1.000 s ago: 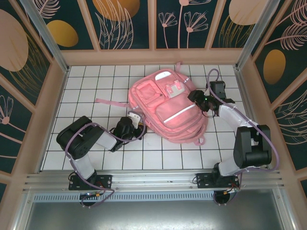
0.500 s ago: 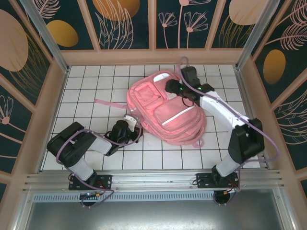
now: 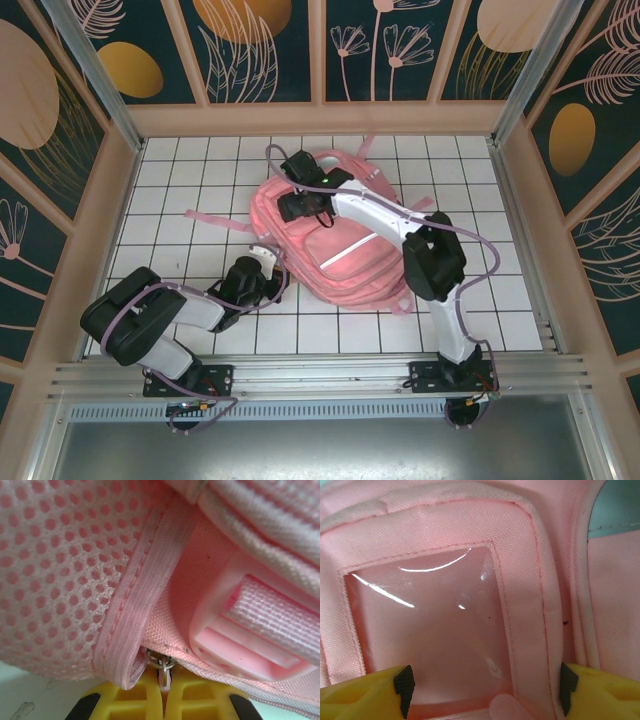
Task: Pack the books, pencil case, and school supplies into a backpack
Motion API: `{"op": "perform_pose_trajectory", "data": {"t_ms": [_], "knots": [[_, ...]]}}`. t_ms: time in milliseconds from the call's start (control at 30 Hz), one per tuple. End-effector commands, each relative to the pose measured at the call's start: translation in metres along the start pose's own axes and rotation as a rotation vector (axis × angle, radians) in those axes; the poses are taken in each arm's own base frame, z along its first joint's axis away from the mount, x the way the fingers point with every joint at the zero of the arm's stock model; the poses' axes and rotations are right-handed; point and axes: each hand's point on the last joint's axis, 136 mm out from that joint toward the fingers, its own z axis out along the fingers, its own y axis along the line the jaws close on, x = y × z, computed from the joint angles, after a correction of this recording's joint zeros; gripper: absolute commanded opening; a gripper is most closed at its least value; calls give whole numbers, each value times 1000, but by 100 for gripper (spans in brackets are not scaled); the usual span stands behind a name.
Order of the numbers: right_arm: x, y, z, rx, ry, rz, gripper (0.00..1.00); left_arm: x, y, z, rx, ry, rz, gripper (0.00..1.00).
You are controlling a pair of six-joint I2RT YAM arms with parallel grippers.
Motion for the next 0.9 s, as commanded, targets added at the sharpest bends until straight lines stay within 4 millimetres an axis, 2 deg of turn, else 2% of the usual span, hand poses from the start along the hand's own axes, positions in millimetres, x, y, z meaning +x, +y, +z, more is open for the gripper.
{"op": "perform_pose_trajectory", "data": {"t_ms": [0, 67, 267, 433, 567, 700, 767, 867], "knots": [[18, 10, 23, 75, 50, -94, 76, -4, -5, -3, 21, -21, 12, 0], [17, 9, 33, 81, 53, -65, 74, -3, -7, -4, 35, -20, 2, 0], [-6, 11, 51, -39, 42, 161, 65, 3, -12, -3, 63, -14, -64, 0], [-14, -7, 65, -82, 34, 326, 61, 13, -26, 0, 100, 16, -70, 0], [-18, -22, 75, -67, 29, 391, 58, 12, -54, 6, 169, 30, -52, 0], [-20, -20, 79, -107, 35, 427, 56, 1, -83, 16, 232, 37, -24, 0], [-19, -17, 81, -126, 40, 434, 56, -10, -103, 26, 273, 41, -3, 0], [-17, -15, 84, -139, 53, 446, 56, -15, -130, 39, 334, 68, 22, 1]]}}
